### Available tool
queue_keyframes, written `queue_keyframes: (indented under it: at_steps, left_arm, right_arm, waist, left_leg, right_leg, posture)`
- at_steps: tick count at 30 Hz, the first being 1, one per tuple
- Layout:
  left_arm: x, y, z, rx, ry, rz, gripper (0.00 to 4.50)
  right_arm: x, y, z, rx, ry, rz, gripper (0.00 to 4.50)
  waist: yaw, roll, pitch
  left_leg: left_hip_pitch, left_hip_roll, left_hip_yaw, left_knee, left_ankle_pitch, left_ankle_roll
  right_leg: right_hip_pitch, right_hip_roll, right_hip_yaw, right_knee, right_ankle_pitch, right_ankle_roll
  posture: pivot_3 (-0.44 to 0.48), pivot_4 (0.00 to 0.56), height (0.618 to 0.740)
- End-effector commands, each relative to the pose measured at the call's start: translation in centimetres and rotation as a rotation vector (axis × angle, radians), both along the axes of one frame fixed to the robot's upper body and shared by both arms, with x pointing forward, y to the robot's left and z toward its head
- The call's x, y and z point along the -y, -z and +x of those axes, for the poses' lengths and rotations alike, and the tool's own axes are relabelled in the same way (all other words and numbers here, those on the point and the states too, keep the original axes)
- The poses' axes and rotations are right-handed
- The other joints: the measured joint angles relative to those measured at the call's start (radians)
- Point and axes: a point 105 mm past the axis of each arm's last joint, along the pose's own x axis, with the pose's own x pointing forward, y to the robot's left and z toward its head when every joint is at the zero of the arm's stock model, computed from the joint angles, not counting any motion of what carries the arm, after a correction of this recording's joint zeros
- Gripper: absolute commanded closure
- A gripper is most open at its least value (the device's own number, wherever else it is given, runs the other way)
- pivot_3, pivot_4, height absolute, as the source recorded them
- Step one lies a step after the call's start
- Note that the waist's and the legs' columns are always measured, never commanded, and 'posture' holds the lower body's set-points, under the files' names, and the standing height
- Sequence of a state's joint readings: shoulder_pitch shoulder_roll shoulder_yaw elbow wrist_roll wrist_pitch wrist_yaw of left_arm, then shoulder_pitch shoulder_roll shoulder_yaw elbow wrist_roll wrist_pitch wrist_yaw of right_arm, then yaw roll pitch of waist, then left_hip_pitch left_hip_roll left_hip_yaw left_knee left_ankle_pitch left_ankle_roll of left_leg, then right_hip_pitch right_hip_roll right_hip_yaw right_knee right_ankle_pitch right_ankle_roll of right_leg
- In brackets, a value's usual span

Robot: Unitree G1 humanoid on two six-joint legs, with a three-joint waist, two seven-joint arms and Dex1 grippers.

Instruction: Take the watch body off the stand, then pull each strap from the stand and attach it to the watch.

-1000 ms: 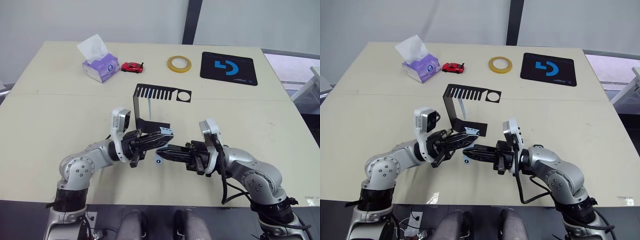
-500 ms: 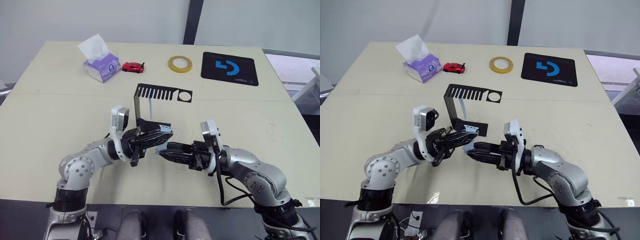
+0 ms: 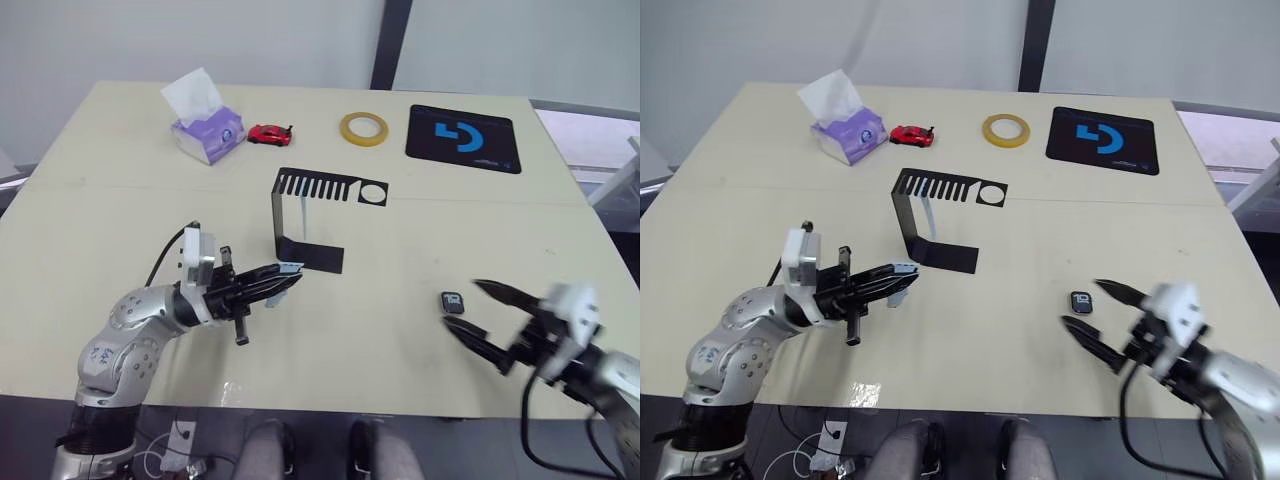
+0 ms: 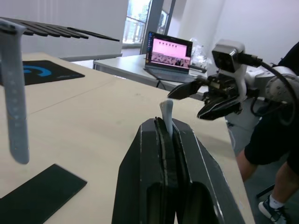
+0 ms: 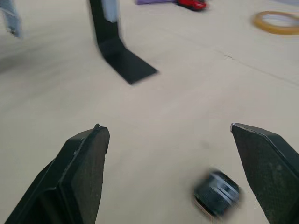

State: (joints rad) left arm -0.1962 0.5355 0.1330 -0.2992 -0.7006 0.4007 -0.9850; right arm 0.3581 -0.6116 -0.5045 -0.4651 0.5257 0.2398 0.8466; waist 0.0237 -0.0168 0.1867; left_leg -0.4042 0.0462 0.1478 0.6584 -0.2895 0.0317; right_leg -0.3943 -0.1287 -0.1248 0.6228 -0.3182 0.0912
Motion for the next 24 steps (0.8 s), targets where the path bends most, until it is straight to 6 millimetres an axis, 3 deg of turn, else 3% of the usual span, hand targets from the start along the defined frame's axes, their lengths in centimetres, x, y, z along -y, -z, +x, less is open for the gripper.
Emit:
queue_keyframes:
  at_steps: [1,4,7,11,15,20,24]
  left_arm:
    - [-0.5,-0.7,-0.2,0.056,-0.017,0.003,4.50]
    - [0.0,-0.7,-0.3,0.050,-0.012,-0.015,4.50]
    - [0.5,-0.7,-0.5,0.040,-0.003,-0.030,4.50]
    - [1.0,-0.7,-0.6,0.031,0.008,-0.043,4.50]
    - [1.4,-0.9,-0.6,0.032,0.023,-0.058,4.50]
    - [2.4,-1.7,-0.6,0.060,0.052,-0.081,4.50]
    - [3.1,-1.8,-0.8,0.079,0.085,-0.061,4.50]
  right_arm:
    - [3.6,-0.4,-1.7,0.075,0.170,-0.084,0.08]
    - [6.0,1.5,-4.5,0.024,0.298,-0.119,0.08]
    - [7.1,2.7,-6.4,-0.016,0.384,-0.121,0.08]
    - [7.5,3.3,-7.4,-0.027,0.478,-0.073,0.08]
    - [4.9,3.3,-6.3,-0.022,0.461,-0.006,0.08]
    - [0.4,2.6,-2.2,-0.040,0.425,0.111,0.08]
    - [-1.7,2.8,0.8,-0.086,0.449,0.098,0.08]
  waist:
    - [0.002,0.000,0.000]
    - [0.002,0.000,0.000]
    - [0.001,0.000,0.000]
    - [-0.005,0.001,-0.001]
    - [-0.009,0.003,-0.002]
    - [-0.020,0.004,-0.002]
    - [-0.023,0.004,-0.002]
  left_leg:
    - [0.000,0.000,0.000,0.000,0.000,0.000]
    - [0.001,-0.001,0.001,0.000,-0.001,0.000]
    - [0.001,-0.001,0.000,-0.001,-0.003,-0.003]
    - [0.002,0.000,0.000,-0.003,-0.003,-0.004]
    - [0.004,0.000,0.001,-0.006,-0.002,-0.004]
    - [0.006,0.000,0.001,-0.008,-0.001,-0.006]
    - [0.005,0.000,0.001,-0.009,0.004,-0.003]
  right_leg:
    - [0.000,0.000,0.000,0.000,0.000,0.000]
    - [0.000,-0.001,0.002,0.000,0.001,0.002]
    - [0.001,-0.001,0.002,-0.001,0.001,0.001]
    - [0.001,-0.001,0.004,-0.001,0.001,0.001]
    - [0.000,-0.001,0.004,-0.001,0.001,0.000]
    - [0.000,-0.001,0.005,0.000,0.000,-0.002]
    - [0.000,-0.001,0.004,0.001,-0.001,-0.003]
  posture:
    - [0.000,0.150,0.740]
    - [0.000,0.150,0.740]
    - [0.000,0.150,0.740]
    - [0.000,0.150,0.740]
    - [0.000,0.150,0.740]
    - [0.000,0.150,0.740]
    - [0.000,0.150,0.740]
